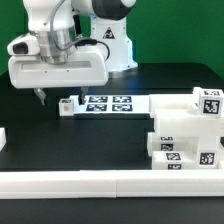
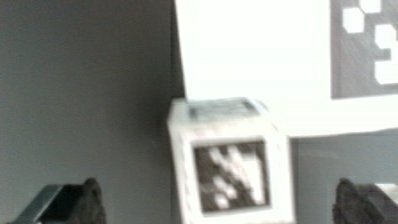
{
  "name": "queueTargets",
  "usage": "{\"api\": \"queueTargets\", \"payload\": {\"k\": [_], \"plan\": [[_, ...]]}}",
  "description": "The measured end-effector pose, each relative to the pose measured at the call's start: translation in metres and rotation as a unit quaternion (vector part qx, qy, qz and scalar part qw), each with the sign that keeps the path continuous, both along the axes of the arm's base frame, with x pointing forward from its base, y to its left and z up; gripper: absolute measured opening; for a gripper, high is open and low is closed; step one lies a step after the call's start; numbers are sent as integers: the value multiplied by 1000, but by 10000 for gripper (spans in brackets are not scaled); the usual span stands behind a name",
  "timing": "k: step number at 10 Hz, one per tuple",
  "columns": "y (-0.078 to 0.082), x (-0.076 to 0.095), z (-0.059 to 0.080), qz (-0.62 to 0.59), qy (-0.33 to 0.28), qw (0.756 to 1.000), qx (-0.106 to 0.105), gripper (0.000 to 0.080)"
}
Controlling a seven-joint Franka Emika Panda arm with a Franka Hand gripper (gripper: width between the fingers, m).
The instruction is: Assemble chair
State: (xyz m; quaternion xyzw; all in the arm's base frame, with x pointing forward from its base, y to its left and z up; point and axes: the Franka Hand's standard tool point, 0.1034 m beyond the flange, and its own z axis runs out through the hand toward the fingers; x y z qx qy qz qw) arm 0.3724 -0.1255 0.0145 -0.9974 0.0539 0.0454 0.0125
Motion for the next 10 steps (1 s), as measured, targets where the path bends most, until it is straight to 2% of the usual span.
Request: {"api": "queueTargets", "payload": {"k": [3, 5, 6, 7, 8, 9, 10], "plan": [[0, -5, -5, 4, 2, 1000, -6, 649], [0, -5, -5, 3, 3, 1000, -6, 384], [-1, -5, -5, 5, 3, 1000, -6, 384], [-1, -5, -5, 12, 3, 1000, -5, 281], [0, -4, -5, 11, 2, 1000, -5, 281], [3, 10, 1, 42, -3, 999, -3, 281], [7, 31, 7, 99, -15, 995, -2, 281]]}}
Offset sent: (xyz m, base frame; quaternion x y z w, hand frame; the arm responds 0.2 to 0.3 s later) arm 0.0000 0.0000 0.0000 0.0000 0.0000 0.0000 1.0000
